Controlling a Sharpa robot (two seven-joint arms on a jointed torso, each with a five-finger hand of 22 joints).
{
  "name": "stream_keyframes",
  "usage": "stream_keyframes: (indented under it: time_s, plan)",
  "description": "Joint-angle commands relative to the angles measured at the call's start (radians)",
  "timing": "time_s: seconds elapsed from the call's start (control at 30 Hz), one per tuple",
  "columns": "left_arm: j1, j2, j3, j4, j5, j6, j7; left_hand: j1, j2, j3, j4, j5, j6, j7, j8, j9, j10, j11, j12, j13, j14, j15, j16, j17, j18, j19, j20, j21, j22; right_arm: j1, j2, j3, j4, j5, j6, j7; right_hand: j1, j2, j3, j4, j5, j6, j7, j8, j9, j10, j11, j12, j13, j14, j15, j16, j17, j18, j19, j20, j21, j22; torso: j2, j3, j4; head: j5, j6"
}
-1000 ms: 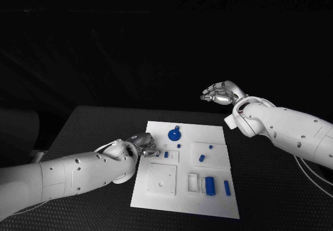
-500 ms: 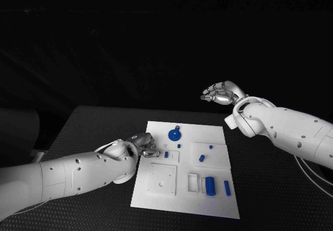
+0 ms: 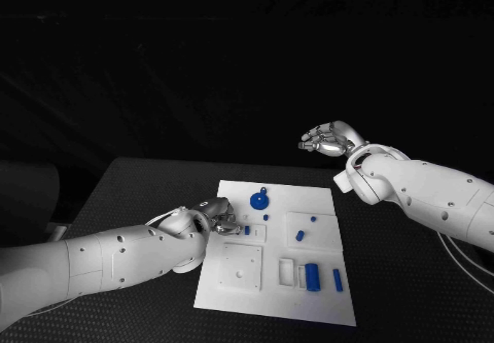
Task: Assemble the parts on the task board
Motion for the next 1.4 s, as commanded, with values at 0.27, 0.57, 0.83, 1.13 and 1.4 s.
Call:
stream_keyframes:
  time_s: [0.27, 0.57, 0.83, 1.13, 1.4]
  plan:
    - [-0.006, 0.004, -0.005, 0.002, 0.012, 0.063, -0.018, 0.013, -0.026, -0.004, 0.038, -0.095, 0.126, -0.107, 0.008, -0.004, 0.033, -0.066, 0.011, -0.001, 0.071, -0.076, 0.003, 0.002, 0.023, 0.004, -0.121, 0.002, 0.006, 0.000, 0.000, 0.000, 0.001, 0.000, 0.016, 0.010, -0.012, 0.005, -0.001, 0.010, 0.014, -0.006, 0.010, 0.004, -0.002, -0.001, 0.000, -0.006, 0.000, -0.006, 0.002, 0.005, -0.002, -0.008, 0.003, 0.000, -0.010, 0.004, 0.000, -0.0003, 0.0004, -0.001, 0.002]
    - [-0.006, 0.000, -0.005, -0.002, -0.002, 0.058, -0.033, 0.036, -0.012, 0.002, 0.036, -0.059, 0.120, -0.106, 0.012, -0.007, 0.030, -0.067, 0.012, -0.004, 0.070, -0.077, 0.002, 0.003, 0.024, 0.002, -0.121, 0.002, 0.007, 0.000, 0.000, 0.000, -0.001, 0.000, 0.016, 0.010, -0.013, 0.005, -0.001, 0.010, 0.018, -0.006, 0.010, 0.004, -0.002, -0.001, 0.000, -0.006, 0.000, -0.007, 0.003, 0.005, -0.003, -0.008, 0.002, 0.000, -0.011, 0.005, 0.000, -0.0013, 0.0004, 0.000, 0.005]
    - [-0.006, -0.021, -0.004, -0.002, -0.003, 0.056, -0.033, 0.038, 0.000, -0.001, 0.034, -0.076, 0.113, -0.105, 0.012, -0.008, 0.028, -0.068, 0.009, -0.008, 0.068, -0.079, 0.000, 0.002, 0.023, 0.002, -0.121, 0.002, 0.008, -0.002, 0.000, 0.000, -0.001, 0.000, 0.016, 0.010, -0.013, 0.005, -0.001, 0.010, 0.020, -0.006, 0.011, 0.004, -0.002, -0.001, 0.000, -0.006, 0.000, -0.007, 0.003, 0.005, -0.003, -0.009, 0.002, 0.000, -0.012, 0.005, 0.000, -0.0024, 0.0005, -0.003, 0.000]
    - [-0.005, -0.034, 0.004, 0.004, -0.001, 0.055, -0.039, 0.039, 0.004, -0.003, 0.032, -0.088, 0.108, -0.105, 0.014, -0.008, 0.027, -0.070, 0.007, -0.011, 0.068, -0.080, -0.002, 0.001, 0.023, 0.001, -0.121, 0.001, 0.007, -0.002, 0.000, 0.000, -0.001, 0.000, 0.016, 0.011, -0.014, 0.006, -0.002, 0.010, 0.021, -0.006, 0.011, 0.004, -0.002, -0.001, 0.000, -0.006, 0.000, -0.007, 0.003, 0.005, -0.003, -0.009, 0.002, 0.000, -0.013, 0.006, 0.000, -0.0016, 0.0006, -0.005, -0.004]
    - [-0.005, -0.034, 0.006, 0.001, -0.001, 0.054, -0.040, 0.040, 0.009, -0.002, 0.032, -0.092, 0.106, -0.105, 0.014, -0.009, 0.026, -0.071, 0.005, -0.013, 0.068, -0.080, -0.002, 0.001, 0.022, 0.001, -0.121, 0.001, 0.007, -0.003, 0.001, 0.000, -0.002, 0.001, 0.017, 0.010, -0.014, 0.006, -0.002, 0.011, 0.022, -0.006, 0.011, 0.004, -0.002, -0.001, 0.000, -0.006, 0.000, -0.008, 0.004, 0.005, -0.003, -0.009, 0.002, 0.000, -0.013, 0.007, 0.000, -0.0007, -0.0007, -0.005, -0.008]
